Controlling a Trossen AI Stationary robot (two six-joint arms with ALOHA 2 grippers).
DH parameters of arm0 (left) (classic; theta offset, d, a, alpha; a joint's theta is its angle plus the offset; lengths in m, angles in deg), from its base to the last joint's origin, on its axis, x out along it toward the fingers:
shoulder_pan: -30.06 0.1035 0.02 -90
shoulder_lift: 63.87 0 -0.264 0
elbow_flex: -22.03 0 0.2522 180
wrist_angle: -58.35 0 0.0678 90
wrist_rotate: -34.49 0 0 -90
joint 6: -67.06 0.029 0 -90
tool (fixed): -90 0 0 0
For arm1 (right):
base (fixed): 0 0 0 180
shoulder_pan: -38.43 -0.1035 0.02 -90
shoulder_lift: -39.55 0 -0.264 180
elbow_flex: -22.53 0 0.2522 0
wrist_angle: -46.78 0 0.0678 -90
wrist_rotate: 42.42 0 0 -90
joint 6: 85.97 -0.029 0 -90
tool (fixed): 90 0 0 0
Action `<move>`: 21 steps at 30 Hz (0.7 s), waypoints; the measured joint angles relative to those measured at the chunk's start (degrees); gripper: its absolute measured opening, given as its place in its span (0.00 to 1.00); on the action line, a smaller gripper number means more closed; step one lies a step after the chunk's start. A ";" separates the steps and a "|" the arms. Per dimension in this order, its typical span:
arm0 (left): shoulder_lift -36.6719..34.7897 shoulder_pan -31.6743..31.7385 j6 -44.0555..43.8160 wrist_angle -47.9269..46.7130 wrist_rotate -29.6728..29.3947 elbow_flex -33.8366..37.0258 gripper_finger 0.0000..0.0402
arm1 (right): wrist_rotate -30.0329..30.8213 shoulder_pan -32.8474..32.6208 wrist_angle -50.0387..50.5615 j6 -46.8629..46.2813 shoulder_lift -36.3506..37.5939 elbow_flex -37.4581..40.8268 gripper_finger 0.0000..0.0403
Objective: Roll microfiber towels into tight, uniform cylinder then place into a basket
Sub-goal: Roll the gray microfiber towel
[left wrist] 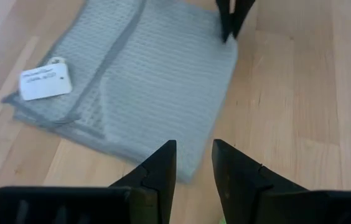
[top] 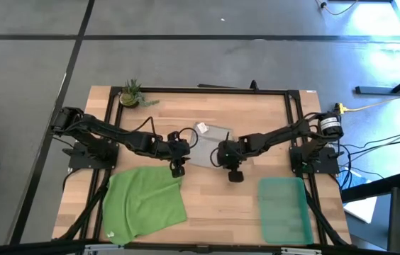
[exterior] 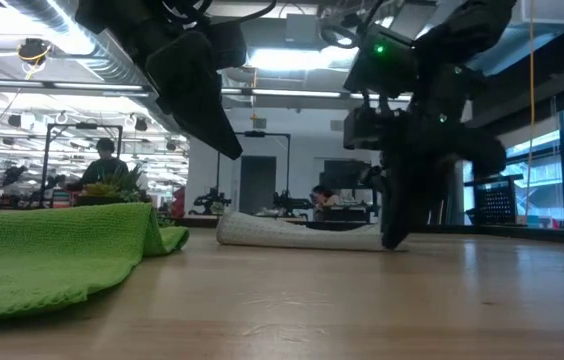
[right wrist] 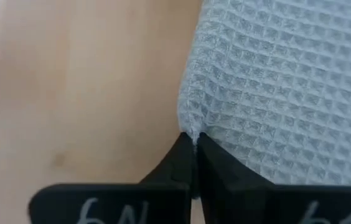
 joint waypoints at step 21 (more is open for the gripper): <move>0.00 -0.04 0.39 -0.06 0.02 -0.02 0.25 | -18.99 16.21 7.17 -2.92 0.17 -8.78 0.02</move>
